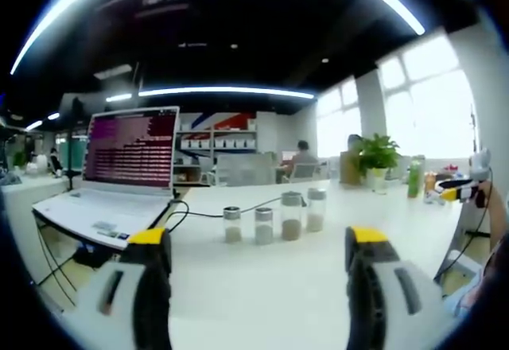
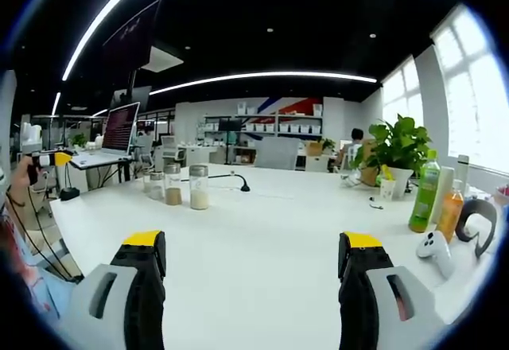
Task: Rotate the seasoning bottle until the label or dispensing opening points toward the visible target arrow and the bottle remains upright within the marked orientation range
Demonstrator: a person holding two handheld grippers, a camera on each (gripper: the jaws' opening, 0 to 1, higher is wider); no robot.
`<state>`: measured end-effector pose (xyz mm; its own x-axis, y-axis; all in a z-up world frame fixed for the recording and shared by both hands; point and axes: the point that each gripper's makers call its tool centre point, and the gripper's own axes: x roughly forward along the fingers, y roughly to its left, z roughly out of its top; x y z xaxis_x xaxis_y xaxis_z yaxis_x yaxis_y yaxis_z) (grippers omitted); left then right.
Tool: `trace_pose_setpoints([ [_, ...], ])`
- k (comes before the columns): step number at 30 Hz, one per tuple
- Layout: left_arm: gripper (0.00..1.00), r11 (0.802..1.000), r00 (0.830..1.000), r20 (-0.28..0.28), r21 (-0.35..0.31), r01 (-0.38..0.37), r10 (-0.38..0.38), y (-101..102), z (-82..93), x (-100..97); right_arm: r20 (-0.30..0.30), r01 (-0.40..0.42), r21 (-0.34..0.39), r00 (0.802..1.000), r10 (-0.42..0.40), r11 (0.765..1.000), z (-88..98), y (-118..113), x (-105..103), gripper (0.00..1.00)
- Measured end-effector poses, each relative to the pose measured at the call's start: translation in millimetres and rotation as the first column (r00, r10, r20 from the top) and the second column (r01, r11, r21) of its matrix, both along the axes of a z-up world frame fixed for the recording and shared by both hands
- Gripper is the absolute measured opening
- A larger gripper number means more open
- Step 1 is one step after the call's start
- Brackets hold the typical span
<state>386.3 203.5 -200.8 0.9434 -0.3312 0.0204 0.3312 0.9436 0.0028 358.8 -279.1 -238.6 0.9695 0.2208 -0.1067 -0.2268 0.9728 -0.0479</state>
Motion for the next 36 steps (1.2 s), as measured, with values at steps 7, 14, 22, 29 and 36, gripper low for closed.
trace_pose_setpoints([
  [7,0.96,1.0,1.0,0.006,-0.002,-0.001,0.001,2.7,1.0,-0.6,0.01,-0.007,0.008,1.0,0.007,1.0,3.1,3.7,-0.2,0.93],
  [14,0.96,1.0,1.0,0.004,0.007,0.0,0.0,3.9,-0.1,0.2,0.039,-0.015,0.027,0.999,0.014,1.0,9.6,8.5,1.5,0.95],
  [22,0.99,0.999,1.0,0.021,0.046,-0.017,0.016,2.8,2.1,-1.1,0.029,-0.026,0.039,0.999,0.025,0.999,6.3,13.5,3.5,0.95],
  [29,1.0,0.999,1.0,0.018,0.037,-0.02,0.019,7.0,2.4,-0.4,0.029,-0.081,0.034,0.996,0.08,0.996,5.2,38.7,10.5,0.98],
  [36,1.0,0.999,1.0,0.021,0.036,-0.015,0.014,7.4,1.3,-0.5,0.025,-0.098,0.041,0.995,0.097,0.994,6.9,49.9,12.3,0.98],
])
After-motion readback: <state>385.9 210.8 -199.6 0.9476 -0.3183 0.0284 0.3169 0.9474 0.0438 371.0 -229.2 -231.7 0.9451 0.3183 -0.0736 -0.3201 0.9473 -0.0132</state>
